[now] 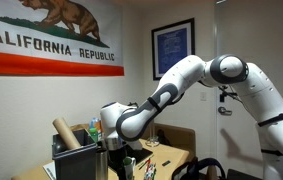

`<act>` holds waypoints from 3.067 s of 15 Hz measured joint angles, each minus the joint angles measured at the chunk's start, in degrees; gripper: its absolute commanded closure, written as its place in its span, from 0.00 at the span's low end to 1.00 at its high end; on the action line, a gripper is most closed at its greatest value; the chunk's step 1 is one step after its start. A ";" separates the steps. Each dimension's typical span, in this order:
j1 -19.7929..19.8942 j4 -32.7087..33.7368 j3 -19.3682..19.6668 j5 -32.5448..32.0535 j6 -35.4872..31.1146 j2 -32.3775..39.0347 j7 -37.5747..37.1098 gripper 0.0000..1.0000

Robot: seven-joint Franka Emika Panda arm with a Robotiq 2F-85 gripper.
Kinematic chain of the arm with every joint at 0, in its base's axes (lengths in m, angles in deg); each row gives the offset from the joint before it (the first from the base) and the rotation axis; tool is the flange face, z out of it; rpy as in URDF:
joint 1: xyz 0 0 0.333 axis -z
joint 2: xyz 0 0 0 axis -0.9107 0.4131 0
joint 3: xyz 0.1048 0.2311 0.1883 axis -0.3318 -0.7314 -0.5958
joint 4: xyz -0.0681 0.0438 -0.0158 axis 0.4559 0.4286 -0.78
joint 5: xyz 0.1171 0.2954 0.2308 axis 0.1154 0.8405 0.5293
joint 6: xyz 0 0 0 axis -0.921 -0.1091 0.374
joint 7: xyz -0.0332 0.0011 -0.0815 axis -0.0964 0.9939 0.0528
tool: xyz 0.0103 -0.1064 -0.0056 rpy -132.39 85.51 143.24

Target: Pick up the green lid from the table and place it on top of the jar on the left, place the jar inside the grey bin

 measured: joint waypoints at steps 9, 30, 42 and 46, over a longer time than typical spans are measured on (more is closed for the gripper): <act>-0.38 4.72 -0.03 -0.07 -0.07 4.02 0.33 0.00; 1.19 4.84 -1.32 2.56 -5.92 7.03 8.02 0.34; 2.51 2.25 -2.39 4.07 -8.29 5.55 8.11 0.48; 3.31 0.16 -2.43 4.63 -7.74 3.11 8.10 0.48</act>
